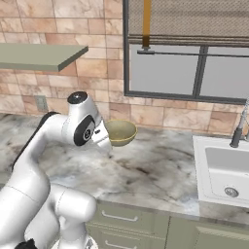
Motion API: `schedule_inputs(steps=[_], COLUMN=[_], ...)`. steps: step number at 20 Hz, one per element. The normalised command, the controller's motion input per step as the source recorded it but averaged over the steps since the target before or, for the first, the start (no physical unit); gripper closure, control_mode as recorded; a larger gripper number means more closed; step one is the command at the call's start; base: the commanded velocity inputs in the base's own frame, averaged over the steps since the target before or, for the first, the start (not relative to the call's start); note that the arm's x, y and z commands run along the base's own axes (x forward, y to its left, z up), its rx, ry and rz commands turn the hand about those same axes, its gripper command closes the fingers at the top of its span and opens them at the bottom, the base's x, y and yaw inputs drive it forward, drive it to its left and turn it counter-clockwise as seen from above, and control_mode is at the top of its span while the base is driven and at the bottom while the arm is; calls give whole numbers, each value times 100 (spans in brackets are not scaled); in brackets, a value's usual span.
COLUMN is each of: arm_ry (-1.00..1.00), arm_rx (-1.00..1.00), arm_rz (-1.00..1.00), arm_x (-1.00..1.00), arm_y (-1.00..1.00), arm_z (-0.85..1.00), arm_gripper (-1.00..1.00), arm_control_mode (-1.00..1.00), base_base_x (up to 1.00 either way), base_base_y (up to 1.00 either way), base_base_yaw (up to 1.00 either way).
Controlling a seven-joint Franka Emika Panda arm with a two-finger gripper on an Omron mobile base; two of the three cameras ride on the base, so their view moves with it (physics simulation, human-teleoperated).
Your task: Place the two vegetables and bowl onto the tray for setting up a vegetable dip station.
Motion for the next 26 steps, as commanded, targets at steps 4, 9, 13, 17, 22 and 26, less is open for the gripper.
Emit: schedule_inputs(steps=[4, 9, 13, 17, 22, 26], arm_ry=[-5, -6, -6, -7, -10, -6], arm_rx=[26, 21, 8, 4, 0, 0], arm_rz=[0, 0, 0, 0, 0, 0], arm_x=[80, 69, 61, 44, 21, 6], arm_y=[-21, -19, -2, -2, -5, -6], arm_z=[-17, -25, -28, -25, -26, -27], arm_gripper=[-100, -100, -100, -100, -100, -100], arm_control_mode=[-100, -100, -100, -100, -100, -100], base_base_x=[0, 0, 0, 0, 0, 0], base_base_y=[0, 0, 0, 0, 0, 0], base_base_yaw=[0, 0, 0, 0, 0, 0])
